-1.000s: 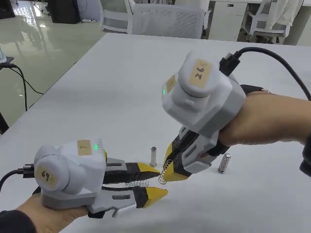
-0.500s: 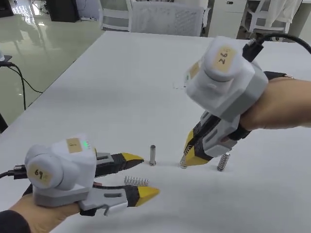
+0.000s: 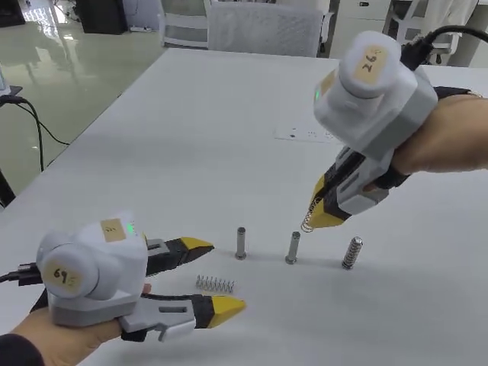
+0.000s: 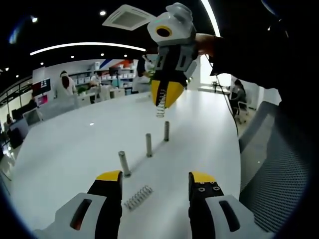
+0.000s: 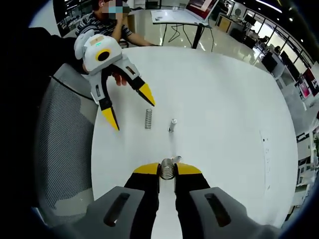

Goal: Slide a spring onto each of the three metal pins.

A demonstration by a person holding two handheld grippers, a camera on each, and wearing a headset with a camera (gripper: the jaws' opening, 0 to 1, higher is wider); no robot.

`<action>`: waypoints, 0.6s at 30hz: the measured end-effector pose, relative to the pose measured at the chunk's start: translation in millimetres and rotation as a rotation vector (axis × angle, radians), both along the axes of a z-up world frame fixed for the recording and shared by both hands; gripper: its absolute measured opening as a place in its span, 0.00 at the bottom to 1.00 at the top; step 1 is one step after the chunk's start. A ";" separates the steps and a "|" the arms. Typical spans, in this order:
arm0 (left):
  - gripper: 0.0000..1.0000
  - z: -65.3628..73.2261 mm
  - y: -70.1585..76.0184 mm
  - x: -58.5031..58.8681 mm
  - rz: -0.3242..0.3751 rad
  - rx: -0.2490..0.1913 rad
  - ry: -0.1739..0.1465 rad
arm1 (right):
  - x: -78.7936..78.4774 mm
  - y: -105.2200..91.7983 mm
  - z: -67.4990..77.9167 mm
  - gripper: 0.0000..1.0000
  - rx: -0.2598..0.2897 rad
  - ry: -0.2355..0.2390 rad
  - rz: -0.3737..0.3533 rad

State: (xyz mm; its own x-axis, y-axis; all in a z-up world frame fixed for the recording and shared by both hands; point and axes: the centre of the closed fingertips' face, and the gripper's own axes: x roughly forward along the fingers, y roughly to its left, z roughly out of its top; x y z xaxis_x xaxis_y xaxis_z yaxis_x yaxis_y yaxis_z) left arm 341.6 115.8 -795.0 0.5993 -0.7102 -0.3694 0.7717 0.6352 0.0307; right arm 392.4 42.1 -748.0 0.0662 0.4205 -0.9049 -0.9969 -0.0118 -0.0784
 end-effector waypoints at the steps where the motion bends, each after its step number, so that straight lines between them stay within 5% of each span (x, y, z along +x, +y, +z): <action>1: 0.49 0.1 0.0 0.1 0.001 -0.001 0.001 | 1.8 1.1 -2.1 0.08 -0.005 -0.001 -0.001; 8: 0.50 -1.2 0.6 -0.8 0.004 0.001 0.007 | 16.0 4.0 -22.6 0.08 -0.047 0.009 -0.003; 18: 0.52 -1.0 -1.1 -1.9 -0.002 0.001 0.010 | 17.7 5.8 -32.9 0.08 -0.070 0.016 -0.010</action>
